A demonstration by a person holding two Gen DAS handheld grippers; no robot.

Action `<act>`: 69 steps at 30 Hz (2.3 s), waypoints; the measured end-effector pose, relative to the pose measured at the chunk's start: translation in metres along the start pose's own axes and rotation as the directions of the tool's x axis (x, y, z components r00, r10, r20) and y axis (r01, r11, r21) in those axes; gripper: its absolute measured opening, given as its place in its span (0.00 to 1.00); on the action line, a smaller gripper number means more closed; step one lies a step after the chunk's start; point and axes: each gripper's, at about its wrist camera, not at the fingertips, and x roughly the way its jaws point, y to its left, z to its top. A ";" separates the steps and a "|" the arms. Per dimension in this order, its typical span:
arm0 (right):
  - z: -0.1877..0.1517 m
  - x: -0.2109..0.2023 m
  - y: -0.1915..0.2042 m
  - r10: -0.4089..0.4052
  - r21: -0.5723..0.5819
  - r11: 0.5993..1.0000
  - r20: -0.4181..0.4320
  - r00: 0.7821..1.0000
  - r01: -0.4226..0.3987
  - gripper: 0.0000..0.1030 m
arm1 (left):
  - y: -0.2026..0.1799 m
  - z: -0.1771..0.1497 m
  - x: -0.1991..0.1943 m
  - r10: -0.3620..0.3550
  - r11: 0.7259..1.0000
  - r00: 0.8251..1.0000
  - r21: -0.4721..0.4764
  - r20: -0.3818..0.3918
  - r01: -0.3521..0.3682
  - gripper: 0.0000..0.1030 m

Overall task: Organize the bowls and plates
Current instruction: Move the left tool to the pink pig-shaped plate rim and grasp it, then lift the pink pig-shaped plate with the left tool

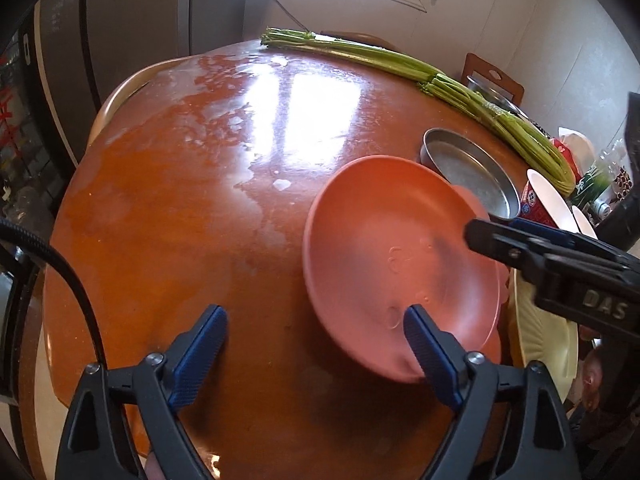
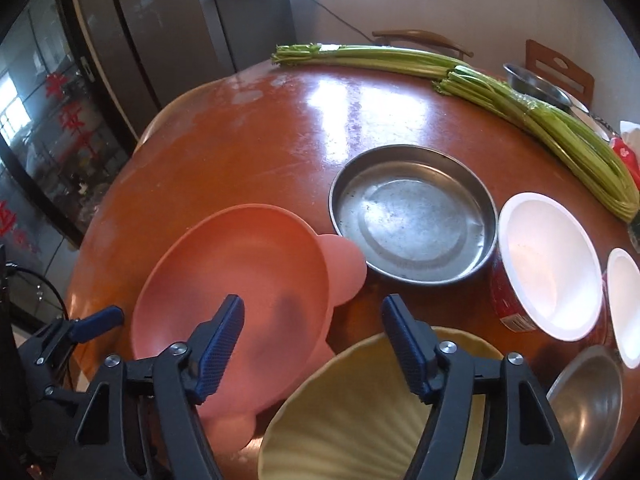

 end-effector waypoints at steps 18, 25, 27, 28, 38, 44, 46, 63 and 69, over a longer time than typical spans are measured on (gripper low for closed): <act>0.004 0.022 0.009 0.049 -0.024 0.998 -0.033 0.998 -0.050 0.30 | -0.006 0.015 0.008 -0.061 0.998 0.998 0.020 0.010 0.061 0.43; 0.011 0.009 0.026 0.077 -0.029 0.997 0.011 0.997 -0.076 0.29 | 0.009 0.022 -0.006 -0.046 0.999 0.997 0.009 0.059 0.045 0.42; 0.013 0.007 0.032 0.078 -0.028 0.997 0.022 0.997 -0.077 0.29 | 0.014 0.026 -0.010 -0.041 0.999 0.996 0.006 0.073 0.041 0.42; 0.014 0.006 0.034 0.083 -0.018 0.996 0.027 0.996 -0.083 0.29 | 0.018 0.029 -0.011 -0.040 0.999 0.996 0.002 0.075 0.040 0.42; 0.021 0.015 0.042 0.087 0.054 0.995 0.032 0.996 -0.089 0.29 | 0.031 0.044 -0.004 -0.033 0.999 0.996 -0.005 0.078 0.033 0.42; 0.020 0.022 0.041 0.079 0.064 0.995 0.024 0.997 -0.080 0.29 | 0.035 0.055 0.007 -0.039 0.999 0.997 -0.012 0.071 0.040 0.42; 0.019 0.023 0.039 0.075 0.071 0.994 0.028 0.997 -0.077 0.29 | 0.035 0.058 0.013 -0.041 0.999 0.997 -0.010 0.062 0.041 0.42; 0.010 0.033 0.033 0.096 0.075 0.993 -0.010 0.995 -0.095 0.29 | 0.034 0.075 0.039 -0.033 0.999 0.998 0.003 0.045 0.033 0.42; 0.010 0.032 0.028 0.116 0.084 0.990 -0.020 0.993 -0.114 0.30 | 0.029 0.080 0.046 -0.030 0.999 0.999 0.019 0.040 0.029 0.42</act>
